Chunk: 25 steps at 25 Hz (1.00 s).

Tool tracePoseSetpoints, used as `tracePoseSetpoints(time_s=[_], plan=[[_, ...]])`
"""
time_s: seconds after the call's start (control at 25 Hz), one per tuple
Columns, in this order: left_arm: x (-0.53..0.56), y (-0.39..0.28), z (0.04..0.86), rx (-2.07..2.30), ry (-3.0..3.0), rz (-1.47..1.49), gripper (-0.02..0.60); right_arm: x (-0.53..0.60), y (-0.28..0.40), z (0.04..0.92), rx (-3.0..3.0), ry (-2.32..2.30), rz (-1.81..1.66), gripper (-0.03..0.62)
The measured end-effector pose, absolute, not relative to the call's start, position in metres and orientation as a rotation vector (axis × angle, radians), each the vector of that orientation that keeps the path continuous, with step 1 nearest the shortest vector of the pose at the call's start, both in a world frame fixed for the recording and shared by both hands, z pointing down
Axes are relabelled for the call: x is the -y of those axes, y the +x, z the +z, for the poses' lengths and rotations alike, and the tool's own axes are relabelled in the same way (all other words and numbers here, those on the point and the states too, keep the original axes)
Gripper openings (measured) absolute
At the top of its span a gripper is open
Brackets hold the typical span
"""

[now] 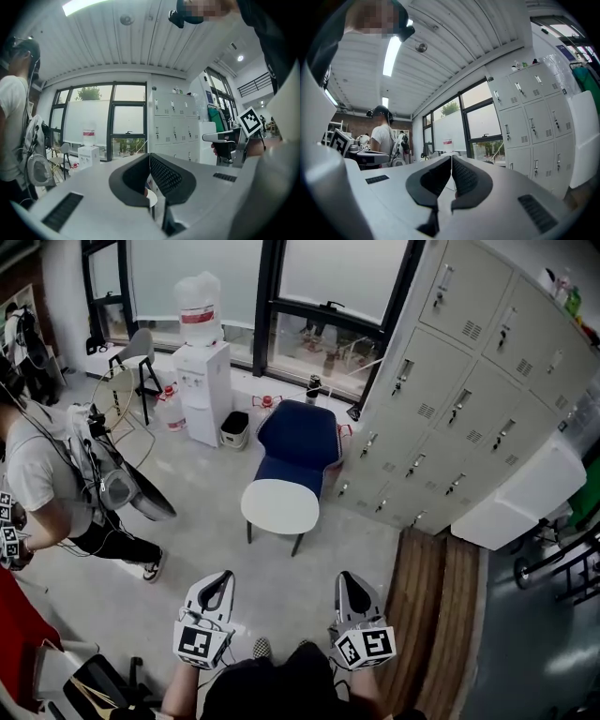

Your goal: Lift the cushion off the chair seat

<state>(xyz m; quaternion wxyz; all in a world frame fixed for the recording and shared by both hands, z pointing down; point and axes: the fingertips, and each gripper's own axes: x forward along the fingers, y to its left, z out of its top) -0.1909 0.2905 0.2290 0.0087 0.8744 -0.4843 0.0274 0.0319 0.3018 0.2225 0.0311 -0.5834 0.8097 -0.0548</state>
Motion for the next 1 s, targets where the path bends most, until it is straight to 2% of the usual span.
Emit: tracePoseSetpoints(time_s=[0.36, 1.0], plan=[[-0.237, -0.197, 0.245, 1.502, 2.696, 0.122, 0.018, -0.247, 0.022, 0.233, -2.545, -1.813, -0.208, 0.028], [-0.052, -0.097, 0.266, 1.522, 2.679, 0.154, 0.018, -0.056, 0.096, 0.266, -2.637, -1.717, -0.252, 0.028]])
